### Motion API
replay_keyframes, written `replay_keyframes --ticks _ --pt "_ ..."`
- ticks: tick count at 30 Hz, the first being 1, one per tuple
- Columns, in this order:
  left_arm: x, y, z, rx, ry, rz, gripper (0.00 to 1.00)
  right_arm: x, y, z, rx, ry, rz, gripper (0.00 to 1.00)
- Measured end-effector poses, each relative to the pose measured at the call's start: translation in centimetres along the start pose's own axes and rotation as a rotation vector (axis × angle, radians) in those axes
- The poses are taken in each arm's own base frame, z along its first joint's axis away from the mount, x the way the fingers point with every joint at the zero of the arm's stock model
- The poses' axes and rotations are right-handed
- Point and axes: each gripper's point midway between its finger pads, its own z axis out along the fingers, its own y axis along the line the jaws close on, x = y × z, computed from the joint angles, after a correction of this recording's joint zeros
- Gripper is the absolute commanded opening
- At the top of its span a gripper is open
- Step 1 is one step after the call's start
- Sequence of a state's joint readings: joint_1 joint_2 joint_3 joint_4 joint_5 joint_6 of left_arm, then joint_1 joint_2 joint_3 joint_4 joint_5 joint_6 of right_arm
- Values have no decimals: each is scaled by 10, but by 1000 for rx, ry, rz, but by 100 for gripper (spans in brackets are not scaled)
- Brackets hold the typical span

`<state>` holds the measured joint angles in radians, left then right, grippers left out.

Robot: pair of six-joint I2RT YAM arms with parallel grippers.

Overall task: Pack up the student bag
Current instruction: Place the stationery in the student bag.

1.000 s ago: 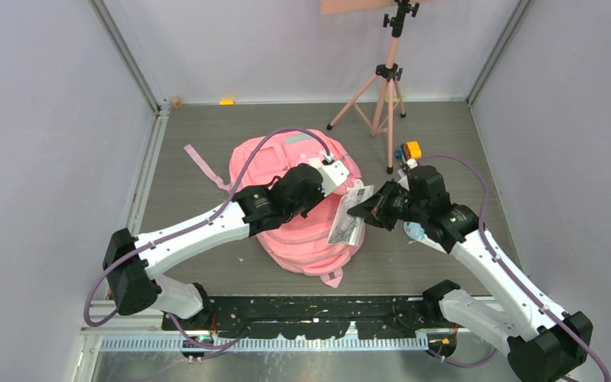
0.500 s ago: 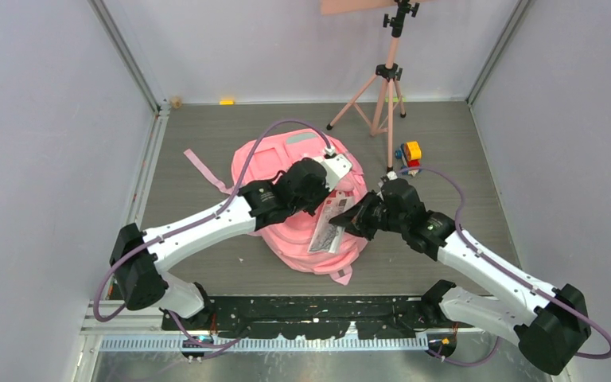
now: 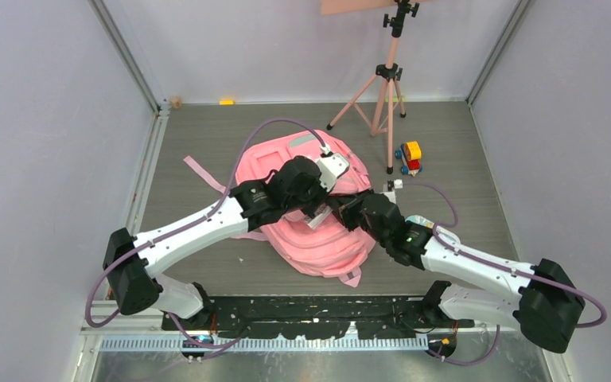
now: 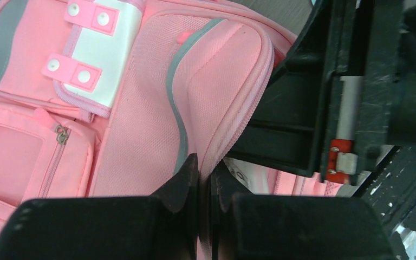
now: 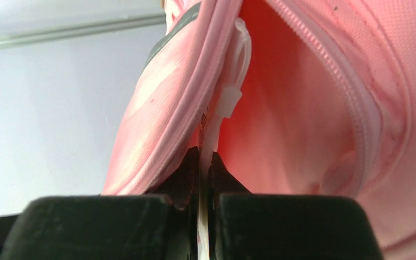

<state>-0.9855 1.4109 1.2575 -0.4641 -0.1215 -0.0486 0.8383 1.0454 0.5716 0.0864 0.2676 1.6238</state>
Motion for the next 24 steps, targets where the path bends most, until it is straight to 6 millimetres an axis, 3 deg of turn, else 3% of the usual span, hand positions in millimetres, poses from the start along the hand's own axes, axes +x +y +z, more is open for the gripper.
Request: replay_keyframes --ticks 10,17,24 --pt "2 -9 -5 52 -6 -34 0 -1 -33 33 46 -223 -21 4" --pt "5 -7 -6 48 -4 -35 0 1 -40 51 55 -316 -38 44" --pt "-1 -2 -10 25 -29 -38 0 -2 -38 54 74 -347 -65 69"
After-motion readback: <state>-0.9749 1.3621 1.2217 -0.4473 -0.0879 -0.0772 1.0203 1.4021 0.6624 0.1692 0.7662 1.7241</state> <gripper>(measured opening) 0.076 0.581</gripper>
